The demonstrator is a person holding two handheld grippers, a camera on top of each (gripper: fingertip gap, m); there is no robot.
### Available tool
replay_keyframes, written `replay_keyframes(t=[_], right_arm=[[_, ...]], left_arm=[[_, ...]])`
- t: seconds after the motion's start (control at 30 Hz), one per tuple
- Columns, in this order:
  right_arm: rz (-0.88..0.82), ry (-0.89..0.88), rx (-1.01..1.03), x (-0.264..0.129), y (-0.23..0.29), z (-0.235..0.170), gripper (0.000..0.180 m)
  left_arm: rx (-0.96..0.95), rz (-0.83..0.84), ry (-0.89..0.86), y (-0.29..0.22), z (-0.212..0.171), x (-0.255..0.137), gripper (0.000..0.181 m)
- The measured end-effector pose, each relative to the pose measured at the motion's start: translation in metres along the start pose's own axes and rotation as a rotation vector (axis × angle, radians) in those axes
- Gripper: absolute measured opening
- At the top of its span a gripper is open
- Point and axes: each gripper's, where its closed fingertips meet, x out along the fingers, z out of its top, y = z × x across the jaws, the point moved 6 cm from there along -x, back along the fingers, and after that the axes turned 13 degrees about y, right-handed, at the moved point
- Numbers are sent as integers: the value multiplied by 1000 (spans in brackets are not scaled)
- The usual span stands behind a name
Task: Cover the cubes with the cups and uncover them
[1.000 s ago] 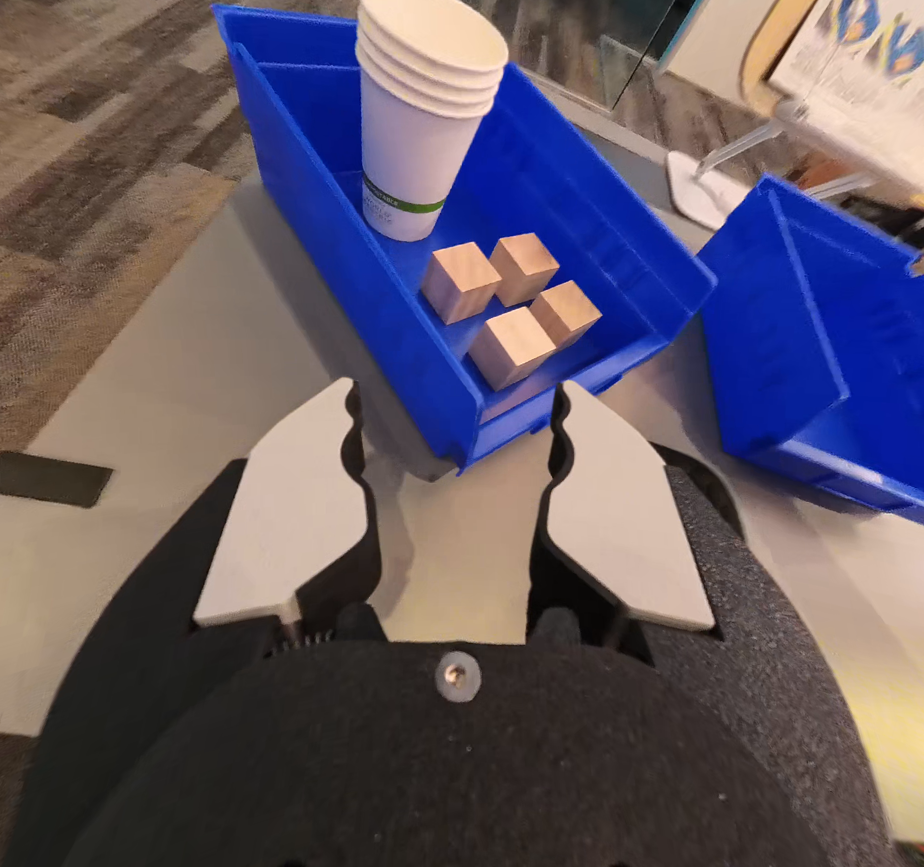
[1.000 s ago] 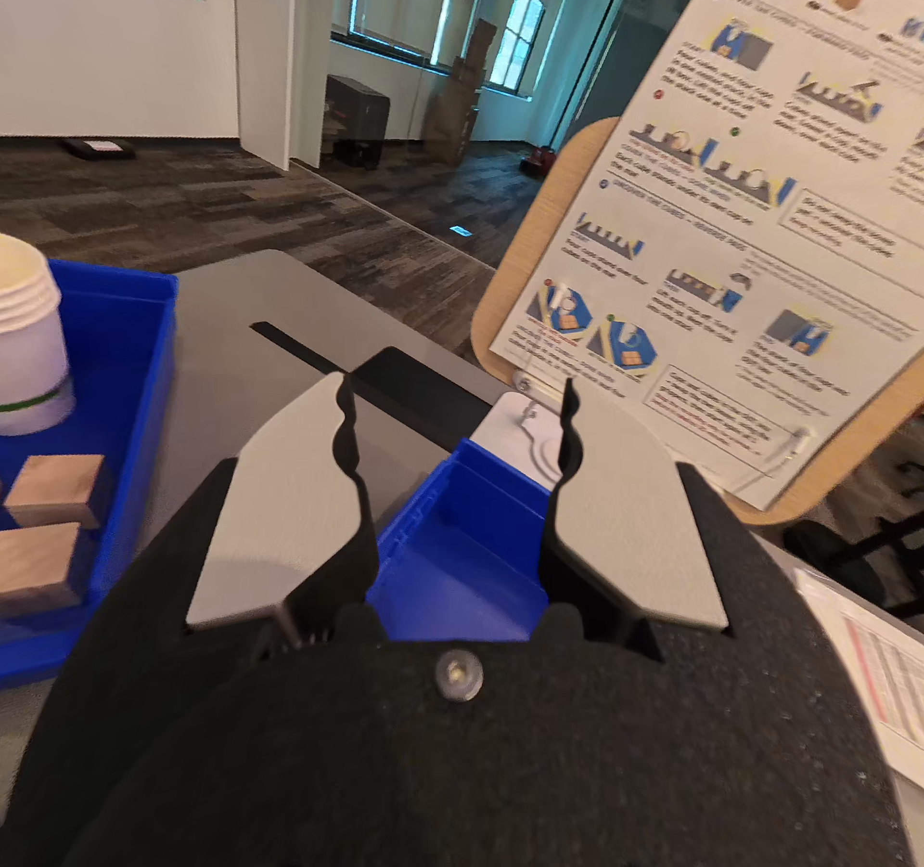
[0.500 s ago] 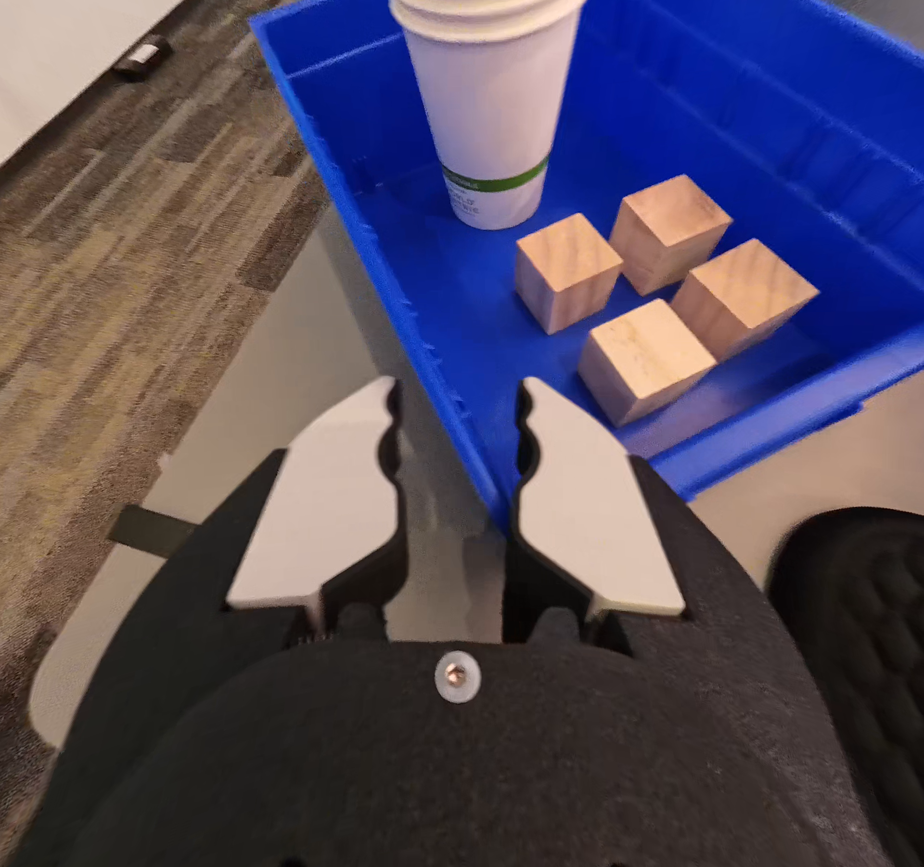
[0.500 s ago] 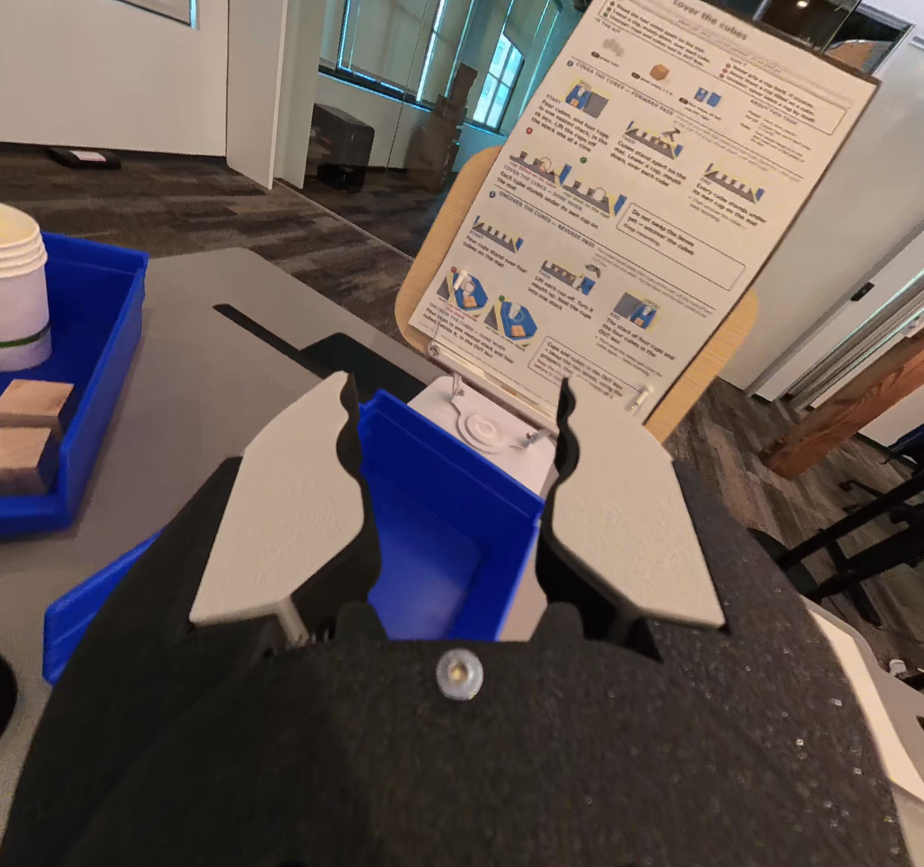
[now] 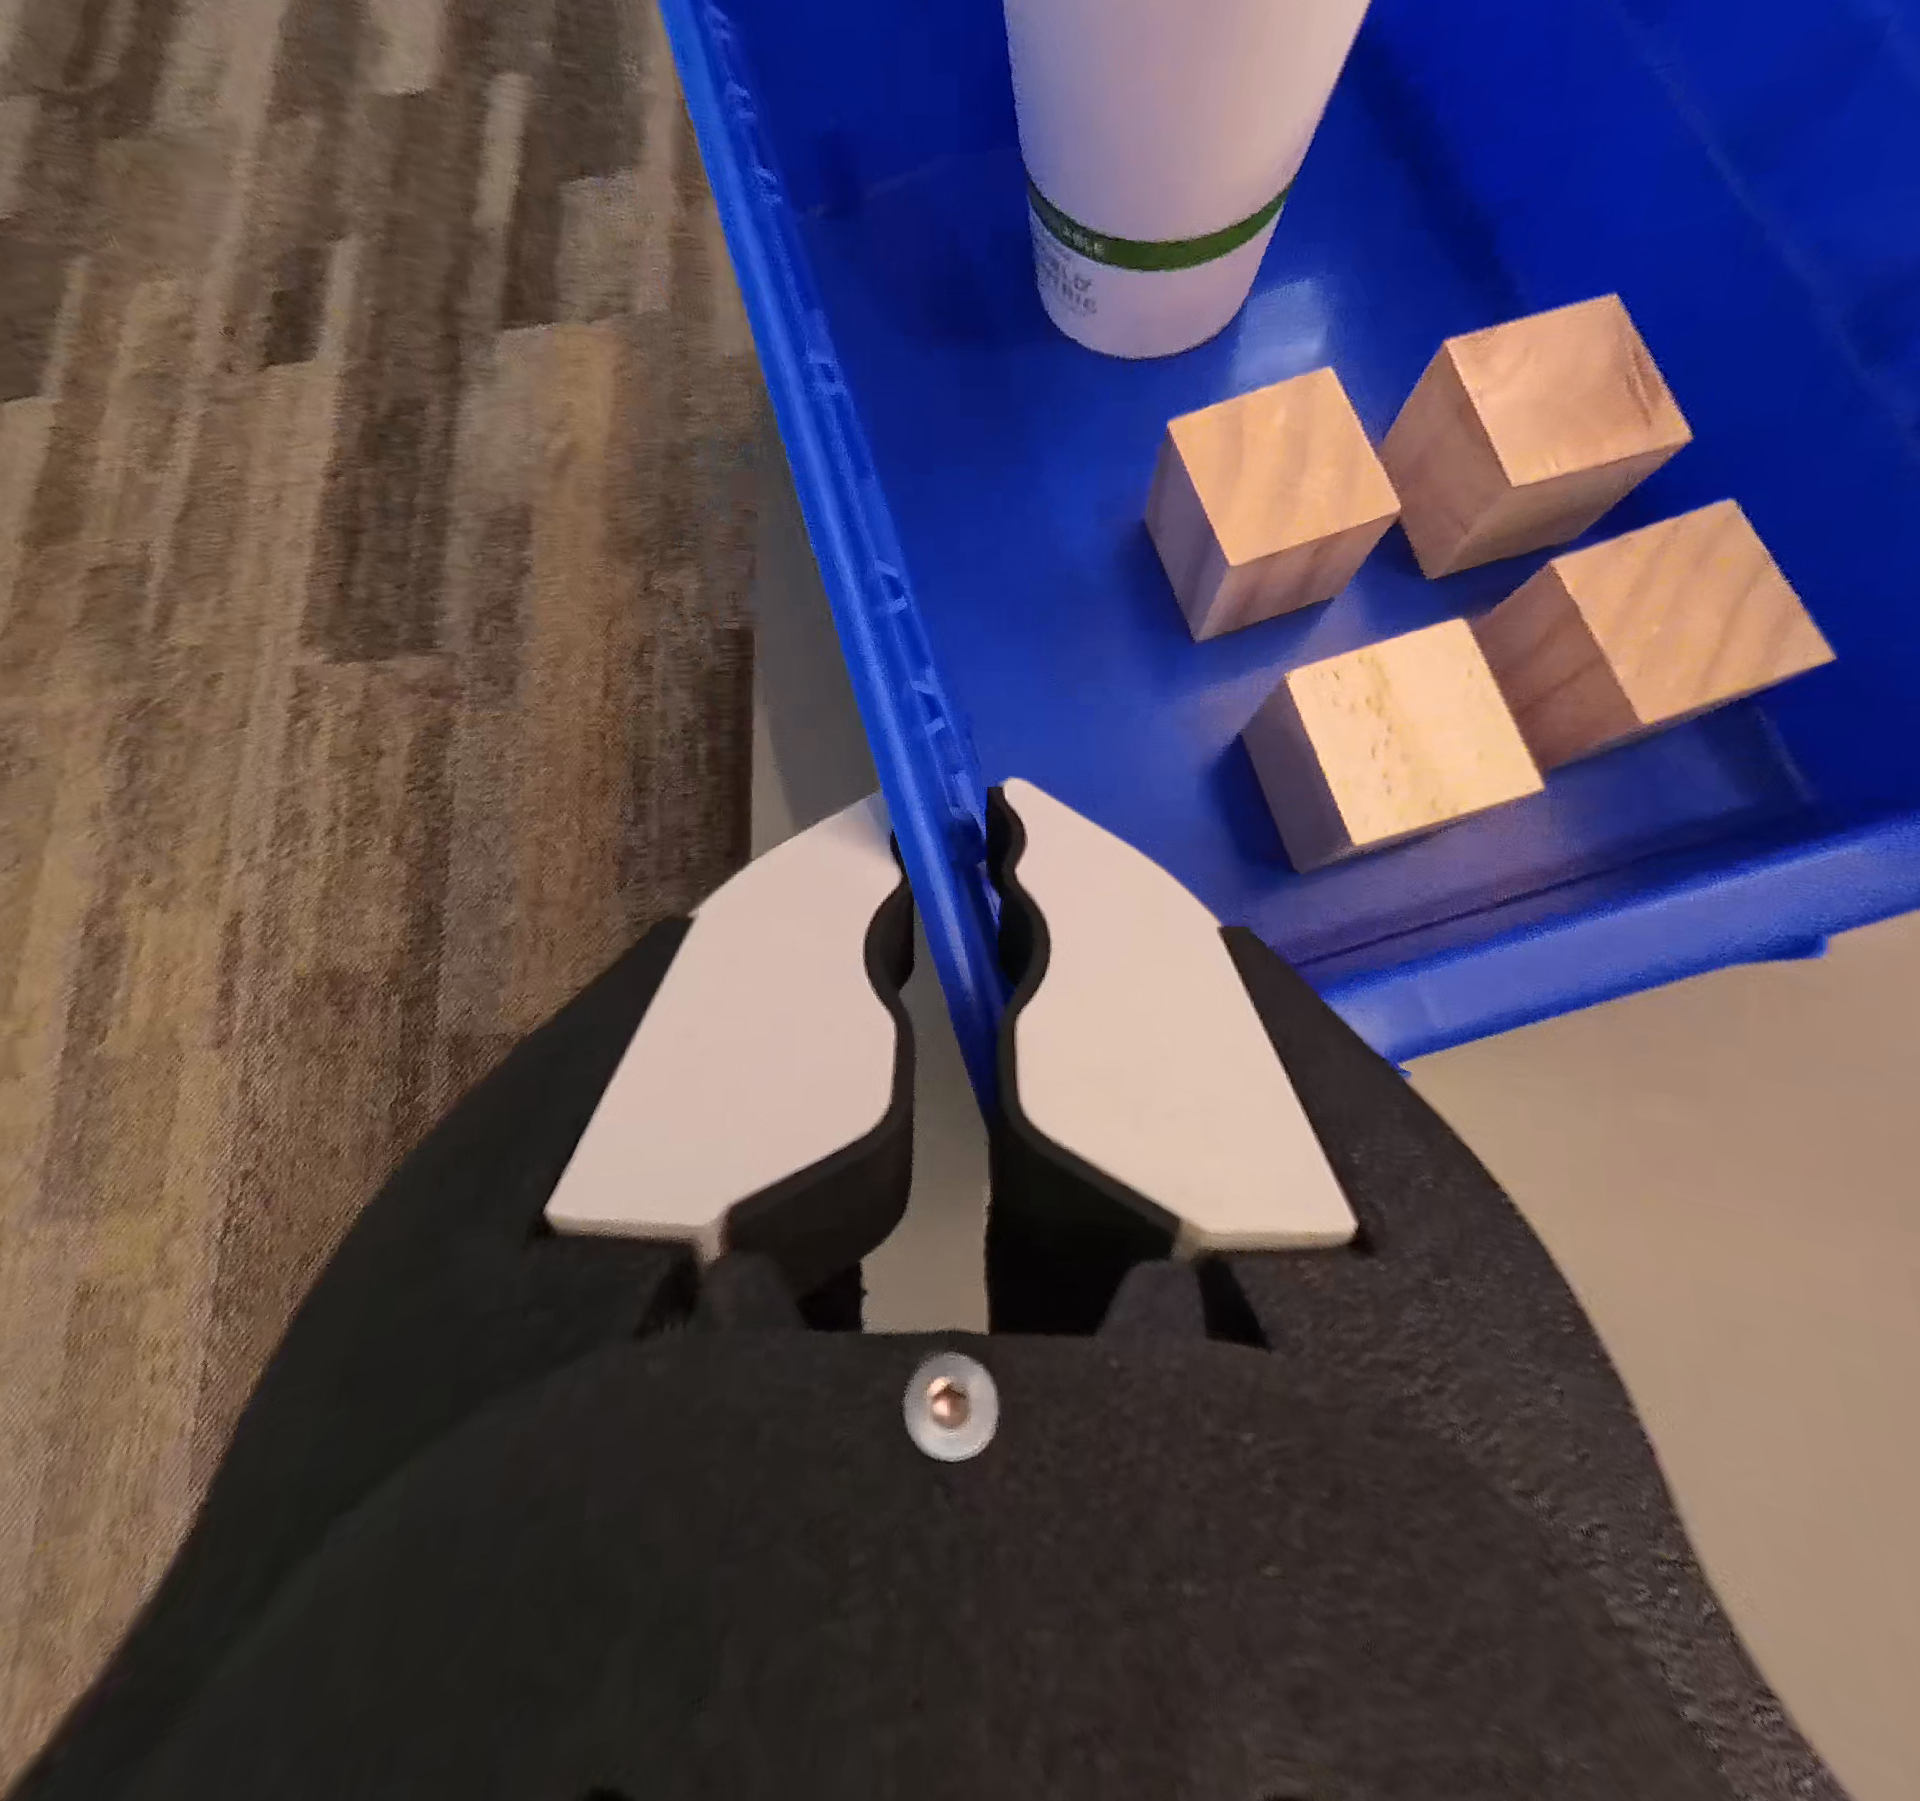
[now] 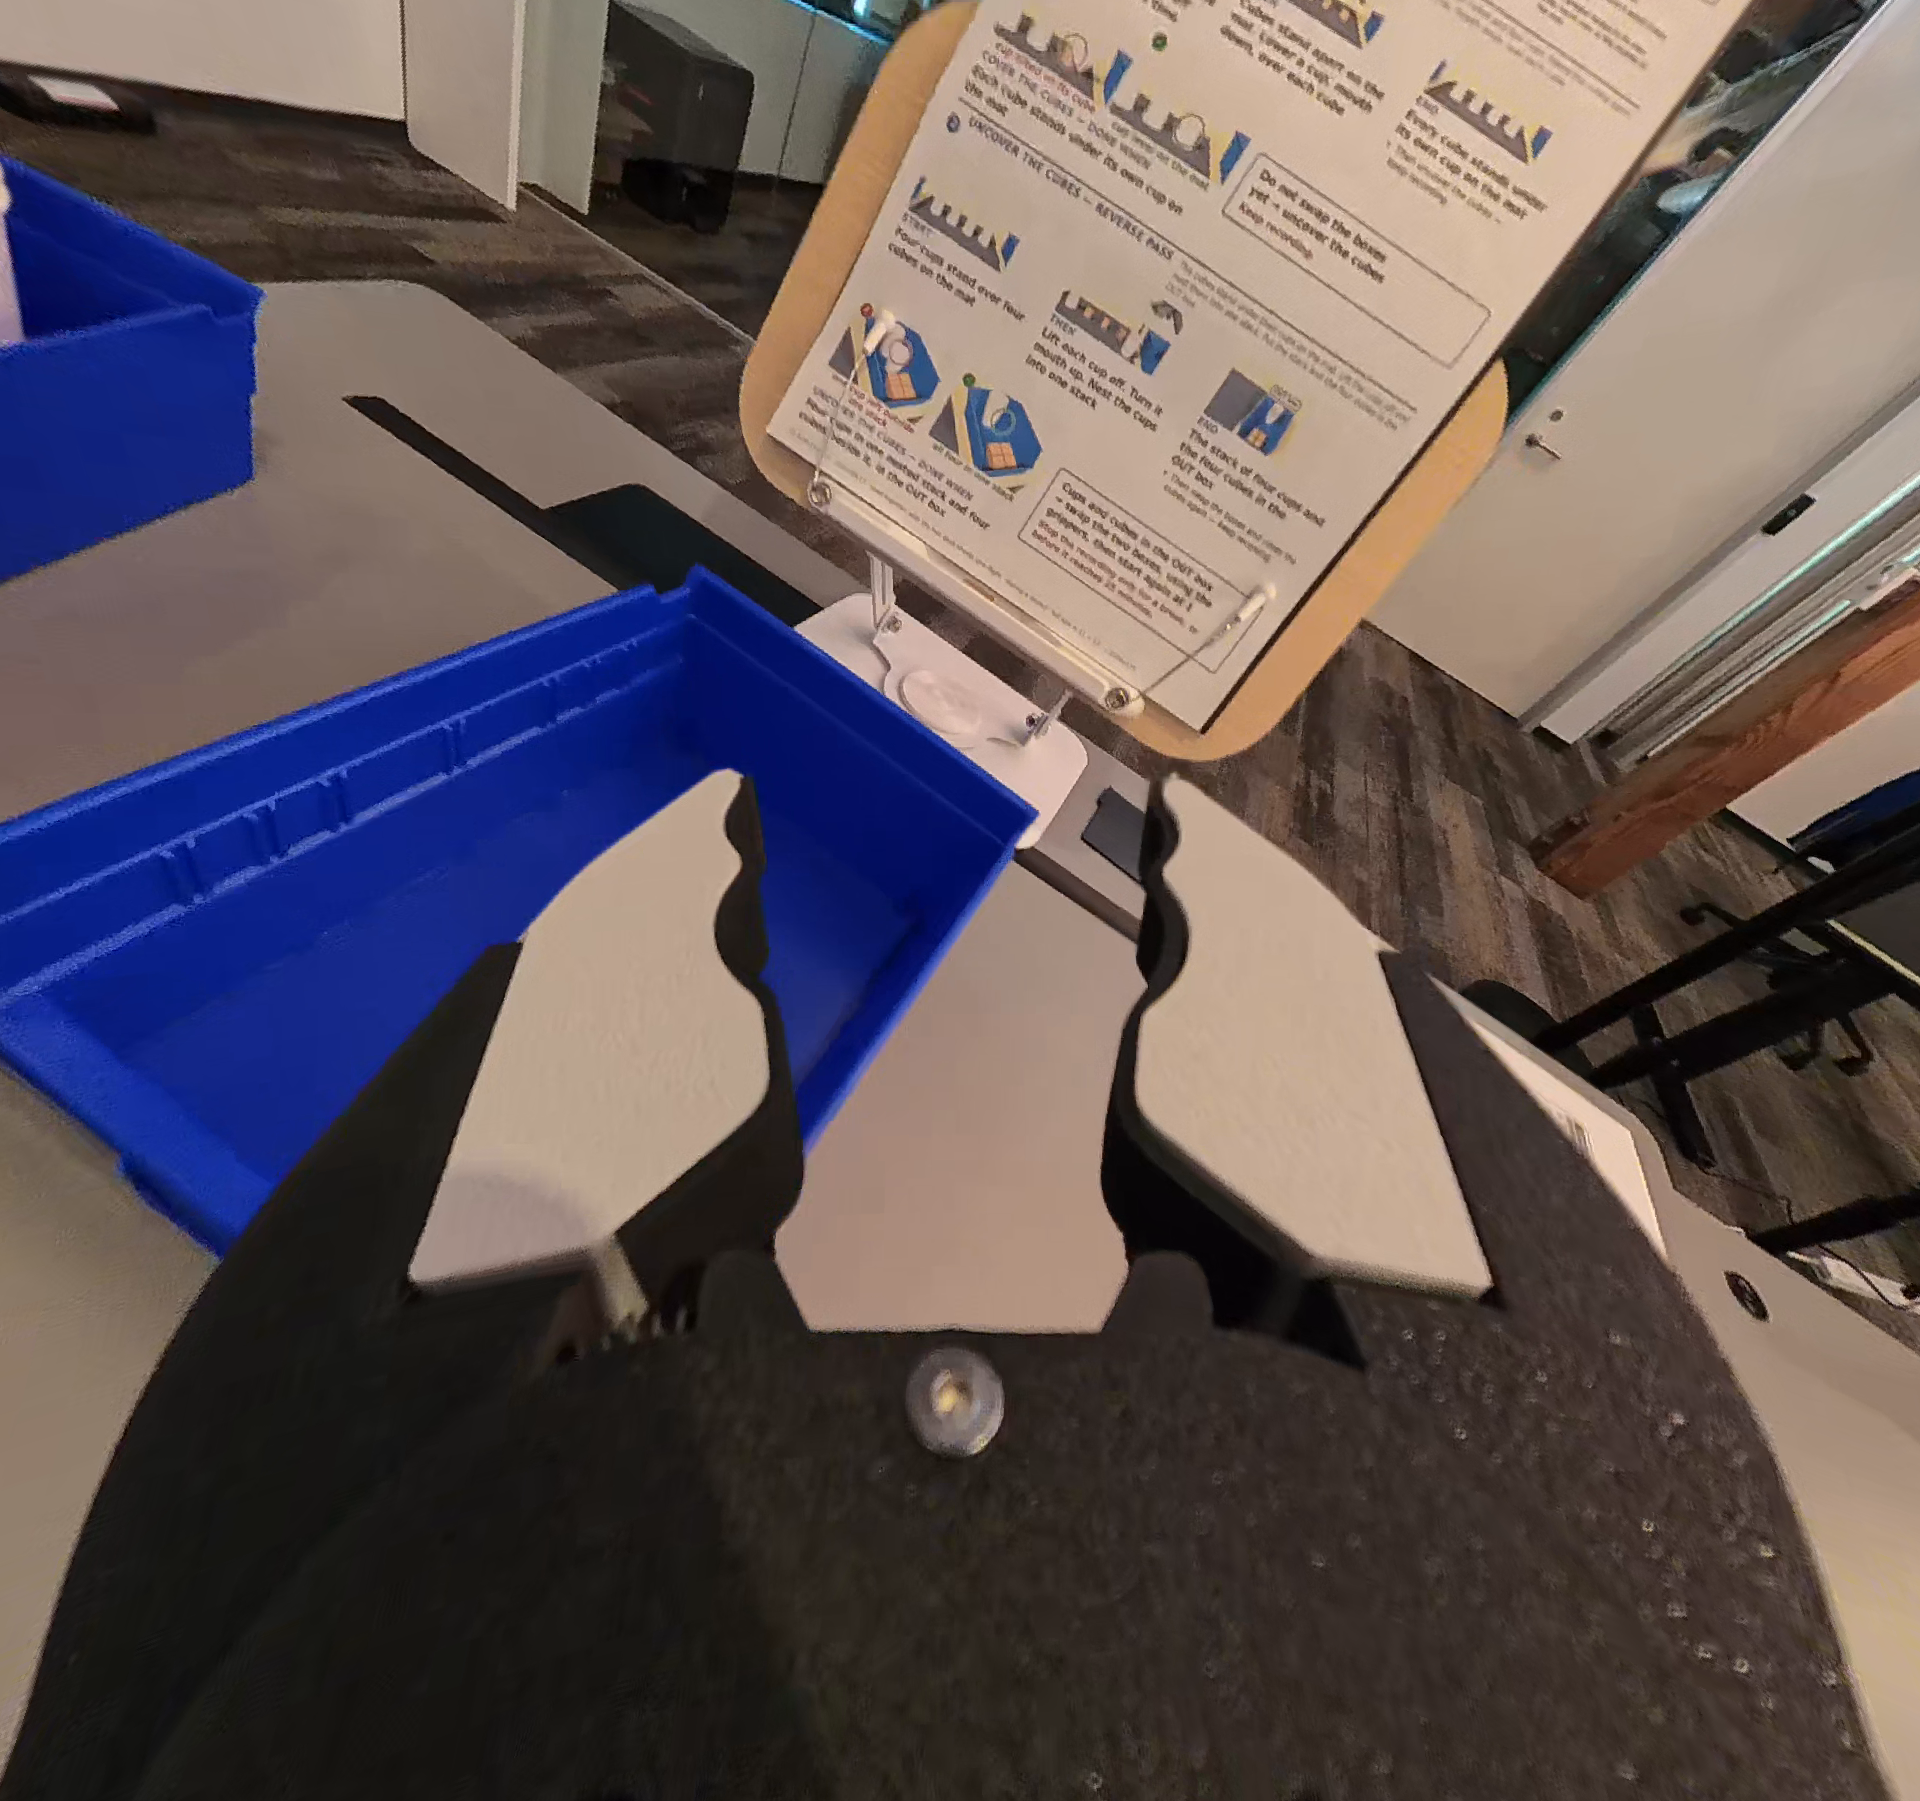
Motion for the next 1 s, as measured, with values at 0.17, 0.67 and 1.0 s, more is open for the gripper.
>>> replay_keyframes(t=[0.17, 0.67, 1.0], right_arm=[[10, 68, -10, 1, -4, -22, 68], [171, 298, 263, 43, -14, -82, 75], [243, 420, 336, 62, -12, -95, 78]], left_arm=[[92, -94, 27, 25, 9, 7, 9], [128, -181, -24, 32, 6, 8, 10], [62, -262, -85, 33, 2, -2, 63]])
